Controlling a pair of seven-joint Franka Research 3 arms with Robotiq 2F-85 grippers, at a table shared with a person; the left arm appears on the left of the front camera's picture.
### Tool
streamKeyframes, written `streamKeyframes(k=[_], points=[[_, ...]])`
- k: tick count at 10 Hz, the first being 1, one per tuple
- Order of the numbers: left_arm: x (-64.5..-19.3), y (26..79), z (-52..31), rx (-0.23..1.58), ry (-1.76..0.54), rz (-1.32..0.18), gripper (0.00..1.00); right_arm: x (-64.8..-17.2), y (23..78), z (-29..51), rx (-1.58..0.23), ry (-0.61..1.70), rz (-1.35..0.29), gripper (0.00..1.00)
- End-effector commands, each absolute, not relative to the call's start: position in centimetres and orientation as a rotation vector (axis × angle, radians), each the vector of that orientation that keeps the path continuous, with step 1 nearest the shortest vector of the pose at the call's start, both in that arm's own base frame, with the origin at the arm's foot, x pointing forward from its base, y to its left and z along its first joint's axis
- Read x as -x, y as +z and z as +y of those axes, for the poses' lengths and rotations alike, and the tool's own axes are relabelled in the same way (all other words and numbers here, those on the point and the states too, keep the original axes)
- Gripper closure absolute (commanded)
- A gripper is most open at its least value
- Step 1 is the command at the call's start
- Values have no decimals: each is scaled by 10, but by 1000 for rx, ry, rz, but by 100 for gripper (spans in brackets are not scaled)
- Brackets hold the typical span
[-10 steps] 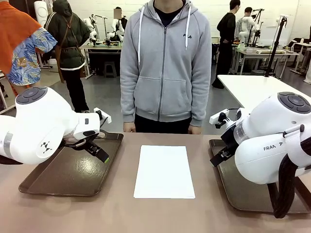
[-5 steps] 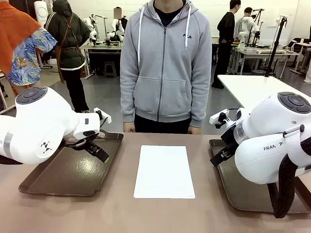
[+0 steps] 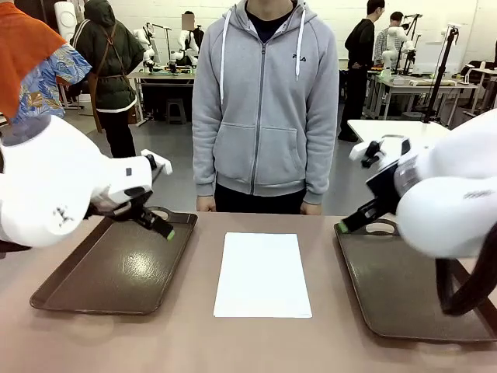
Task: Sort the A4 documents.
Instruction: Receive the A4 Paper.
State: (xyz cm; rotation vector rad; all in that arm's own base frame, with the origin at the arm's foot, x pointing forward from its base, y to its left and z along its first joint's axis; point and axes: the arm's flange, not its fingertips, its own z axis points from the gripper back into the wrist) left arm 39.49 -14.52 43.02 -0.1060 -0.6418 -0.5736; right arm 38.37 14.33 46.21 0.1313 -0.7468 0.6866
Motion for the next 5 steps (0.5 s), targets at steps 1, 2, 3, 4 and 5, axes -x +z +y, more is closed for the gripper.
streamKeyframes(k=[1, 2, 3, 4, 5], points=[[-330, 452, -96, 258, -603, -649, 0, -344, 474, 79, -225, 773, -734, 0], [-316, 463, -80, 296, -612, -689, 0, -338, 487, 59, -268, 791, -741, 0], [-303, 474, -65, 390, -654, -690, 0, -335, 497, 42, -327, 781, -769, 0], [-294, 481, -52, 412, -669, -711, 0, -330, 505, 29, -363, 772, -795, 0], [-288, 486, -43, 404, -724, -685, 0, -325, 512, 21, -395, 771, -818, 0]])
